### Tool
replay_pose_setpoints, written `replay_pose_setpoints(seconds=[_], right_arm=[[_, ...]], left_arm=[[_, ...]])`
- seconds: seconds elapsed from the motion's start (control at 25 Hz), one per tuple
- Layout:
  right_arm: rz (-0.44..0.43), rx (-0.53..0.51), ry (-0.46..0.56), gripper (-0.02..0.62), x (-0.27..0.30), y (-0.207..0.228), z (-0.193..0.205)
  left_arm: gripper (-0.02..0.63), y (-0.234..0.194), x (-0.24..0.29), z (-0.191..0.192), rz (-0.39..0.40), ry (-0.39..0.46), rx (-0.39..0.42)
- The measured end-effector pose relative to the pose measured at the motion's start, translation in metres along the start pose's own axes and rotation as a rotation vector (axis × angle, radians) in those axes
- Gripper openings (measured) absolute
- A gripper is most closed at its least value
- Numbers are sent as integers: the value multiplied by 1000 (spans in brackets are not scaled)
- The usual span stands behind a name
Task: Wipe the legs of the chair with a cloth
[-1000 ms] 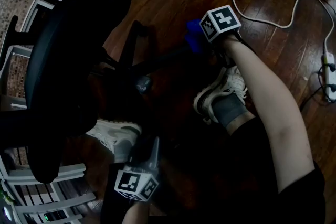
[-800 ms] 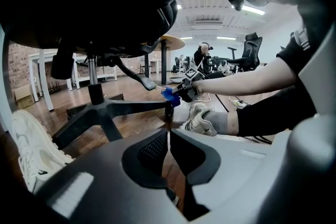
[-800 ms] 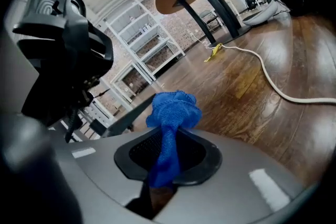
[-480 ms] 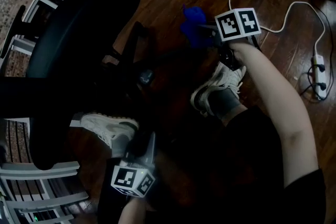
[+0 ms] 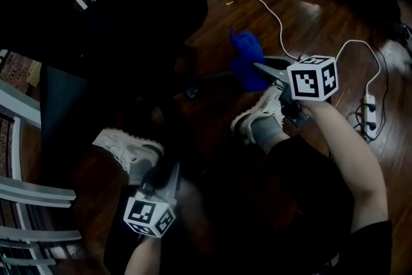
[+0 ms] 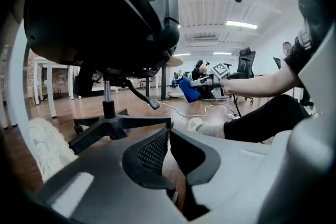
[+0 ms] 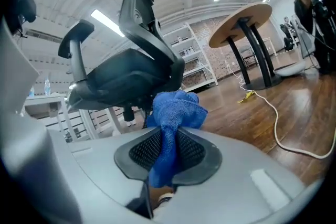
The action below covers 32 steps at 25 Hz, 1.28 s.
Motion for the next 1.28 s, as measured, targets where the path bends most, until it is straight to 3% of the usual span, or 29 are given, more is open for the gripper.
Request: replay_pose_setpoints(seconds=[0.24,0.44,0.52,0.68,0.8,0.88,1.0,1.12,1.28], right_arm=[[-97,-7,3,89,-24,-66,31],[-201,-130,-24,89,-33,-134,62],[-261,-211,-72,89,-38,-159,78],[-352,-487,-217,91,-36,-203,105],[-419,-608,-188,91,-36,-226,117],[-455,-625,-133,91,-38,-237,118],[-415,-577,-43,92,-45,-240,122],[-357,-499,15,91,-51,-234,133],[-311,-504,35,91,-49,-228,137]], left_arm=[[12,-27,-32,-4,-33,56,52],[12,-31,-51,2,-49,89,60],[12,-30,-59,7,-47,96,66],[12,-26,-69,20,-71,141,26],[12,-20,-73,26,-91,196,-17],[12,-16,-76,22,-94,225,11],[12,-14,-81,16,-98,255,44],[12,-19,-83,21,-109,263,-21],[12,-22,-85,30,-119,245,-63]])
Point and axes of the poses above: the fingertips, and each gripper's own axes: x forward along the fingers, y to its right, z out of its underside, the point moved 10 cm from there along -x, backward along the fingers
